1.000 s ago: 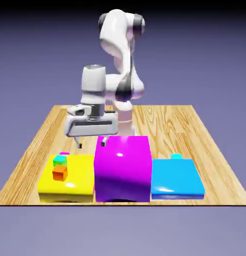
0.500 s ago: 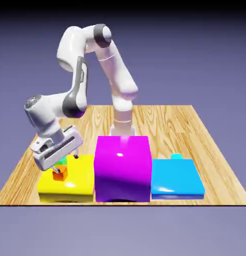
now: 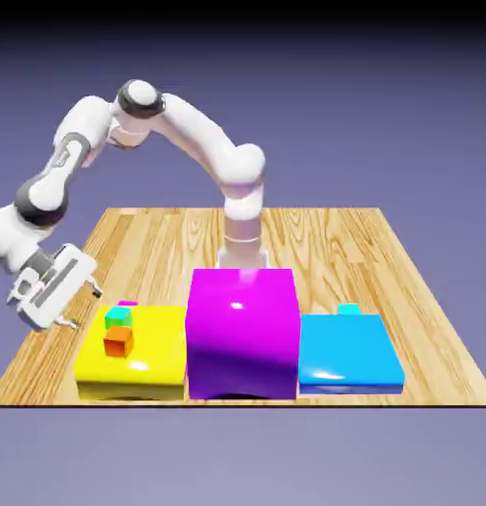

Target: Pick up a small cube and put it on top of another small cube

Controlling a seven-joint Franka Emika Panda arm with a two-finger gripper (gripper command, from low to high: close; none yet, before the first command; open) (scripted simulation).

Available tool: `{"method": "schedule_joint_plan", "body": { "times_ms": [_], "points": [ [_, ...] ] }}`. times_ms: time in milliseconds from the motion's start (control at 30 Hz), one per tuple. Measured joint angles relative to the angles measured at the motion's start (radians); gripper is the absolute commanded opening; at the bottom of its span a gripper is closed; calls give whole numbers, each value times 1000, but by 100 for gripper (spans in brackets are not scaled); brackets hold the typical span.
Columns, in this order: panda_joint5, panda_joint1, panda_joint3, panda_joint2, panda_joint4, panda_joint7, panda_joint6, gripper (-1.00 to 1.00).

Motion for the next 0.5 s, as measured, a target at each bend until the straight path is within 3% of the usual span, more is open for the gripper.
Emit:
{"method": "schedule_joint_plan", "body": {
  "times_ms": [500],
  "points": [
    [-228,-388,42,530,23,-296,-349,0]
  ]
}}
